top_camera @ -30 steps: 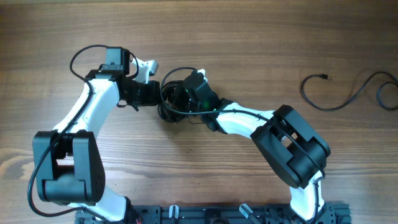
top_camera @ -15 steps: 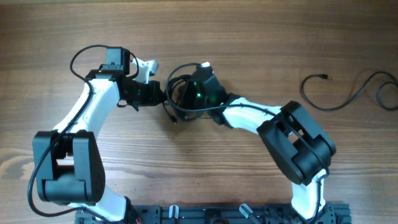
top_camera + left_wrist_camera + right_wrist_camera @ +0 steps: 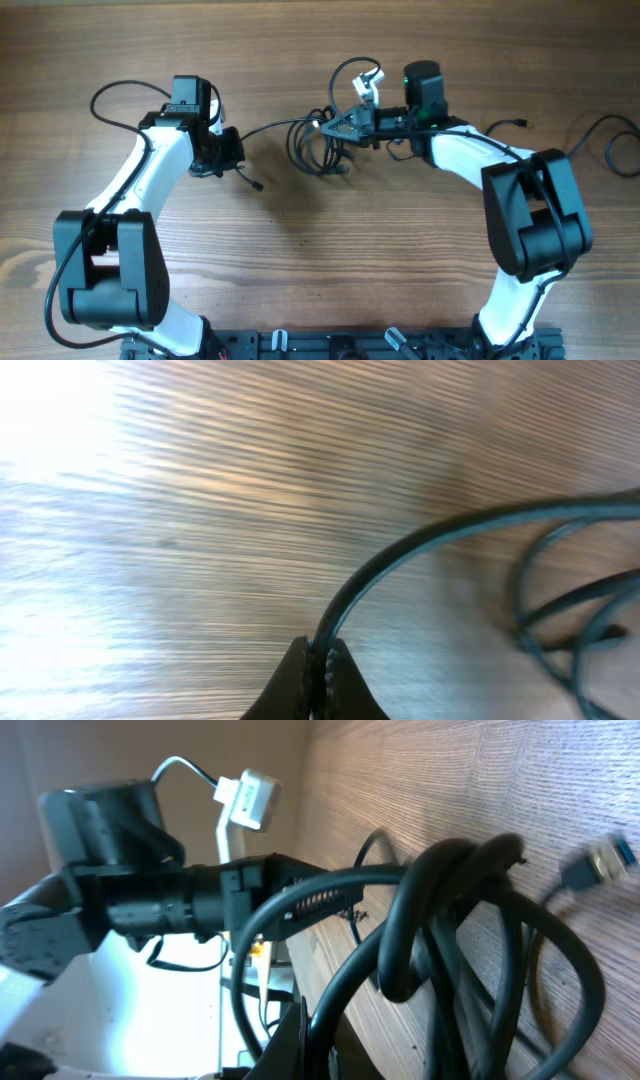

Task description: Untangle cables

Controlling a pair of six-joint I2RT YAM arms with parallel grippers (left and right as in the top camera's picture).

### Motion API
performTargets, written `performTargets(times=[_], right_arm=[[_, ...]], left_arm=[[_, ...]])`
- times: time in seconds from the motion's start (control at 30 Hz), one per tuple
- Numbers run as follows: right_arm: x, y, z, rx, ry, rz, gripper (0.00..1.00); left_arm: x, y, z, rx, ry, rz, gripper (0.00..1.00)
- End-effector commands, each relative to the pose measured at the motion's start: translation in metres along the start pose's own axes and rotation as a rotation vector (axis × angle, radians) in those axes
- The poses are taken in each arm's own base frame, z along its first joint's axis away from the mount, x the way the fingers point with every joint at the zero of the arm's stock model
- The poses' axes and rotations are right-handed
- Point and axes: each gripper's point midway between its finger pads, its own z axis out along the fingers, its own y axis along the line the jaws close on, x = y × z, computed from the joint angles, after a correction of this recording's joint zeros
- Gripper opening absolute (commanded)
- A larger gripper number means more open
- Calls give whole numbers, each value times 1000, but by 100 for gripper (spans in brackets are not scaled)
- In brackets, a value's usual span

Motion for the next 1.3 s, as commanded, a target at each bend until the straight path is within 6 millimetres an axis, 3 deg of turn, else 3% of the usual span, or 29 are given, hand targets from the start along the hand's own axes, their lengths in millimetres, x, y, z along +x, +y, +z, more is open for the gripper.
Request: performTargets(times=[0.0,0.07,0.17,0.3,0.4,0.43,0.47,0.5,0.53,0.57,0.6,0.73,0.8,0.93,1.03,1.17,1.27], right_arm=[[5,28,-28,-134,65,-110,4],[12,36,-39,-198,100,-174,4],[0,27,-49,-159,44,-161,4],[-14,-9,-76,-36,-72,-56,4],[-8,-65,-102,205,-151,59,4],[-1,-82,-104,297,-143,71,4],[6,-85,-100,318,-110,27,4],[11,-85,-97,318,-93,34,4],[12,-84,-95,316,-90,48,4],[14,-82,-87,312,-76,58,4],[17,-79,-79,308,-57,47,4],[29,-74,-57,309,-3,42,4],[31,-76,-52,328,2,70,4],[35,-81,-44,378,15,54,4],[36,-81,-42,377,19,52,4],[36,-81,-42,377,19,51,4],[36,-81,-42,377,19,52,4]], left_arm=[[-6,31,-2,-161,-47,-110,4],[-5,31,-2,-162,-46,-113,4],[-5,54,-8,-293,-79,-205,4],[-6,93,-21,-446,-135,-375,4],[-4,113,-23,-427,-121,-500,4],[-4,109,-20,-384,-104,-514,6],[-3,104,-19,-358,-94,-512,9],[-4,104,-18,-354,-95,-511,19],[-5,101,-17,-336,-92,-506,37],[-8,84,-12,-241,-62,-426,65],[-8,69,-9,-155,-35,-361,80],[-3,14,-9,159,41,-105,100],[1,-8,-15,297,55,-1,100],[21,-68,-49,712,57,300,97],[31,-81,-42,681,74,376,97],[36,-107,-11,446,66,405,97],[40,-128,0,344,29,387,87]])
